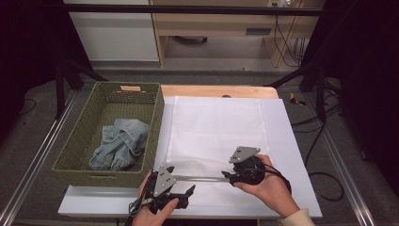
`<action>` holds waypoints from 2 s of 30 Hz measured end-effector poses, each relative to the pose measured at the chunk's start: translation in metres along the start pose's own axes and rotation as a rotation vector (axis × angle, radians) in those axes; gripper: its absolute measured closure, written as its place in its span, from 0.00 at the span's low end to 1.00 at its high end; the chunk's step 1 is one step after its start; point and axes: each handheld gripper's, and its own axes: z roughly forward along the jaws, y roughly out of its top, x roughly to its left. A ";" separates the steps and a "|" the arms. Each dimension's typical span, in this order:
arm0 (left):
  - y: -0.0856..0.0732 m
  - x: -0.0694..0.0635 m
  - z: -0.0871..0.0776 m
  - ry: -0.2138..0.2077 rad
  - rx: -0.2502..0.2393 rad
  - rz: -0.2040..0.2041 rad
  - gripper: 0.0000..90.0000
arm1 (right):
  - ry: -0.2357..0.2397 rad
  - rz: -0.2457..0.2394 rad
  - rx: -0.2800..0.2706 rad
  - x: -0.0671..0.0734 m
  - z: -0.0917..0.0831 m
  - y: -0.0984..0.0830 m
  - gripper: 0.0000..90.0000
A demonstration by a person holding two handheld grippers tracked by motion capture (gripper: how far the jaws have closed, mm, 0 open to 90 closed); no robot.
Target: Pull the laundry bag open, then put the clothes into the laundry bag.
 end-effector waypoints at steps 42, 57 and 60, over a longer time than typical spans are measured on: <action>-0.012 -0.006 -0.003 0.010 0.069 0.040 0.12 | 0.111 -0.036 0.073 0.013 0.073 0.002 0.62; -0.012 -0.005 -0.002 0.009 0.080 0.044 0.13 | 0.139 -0.025 0.096 0.009 0.080 0.001 0.67; -0.012 -0.005 -0.002 0.009 0.081 0.045 0.13 | 0.154 -0.010 0.096 0.006 0.080 0.000 0.74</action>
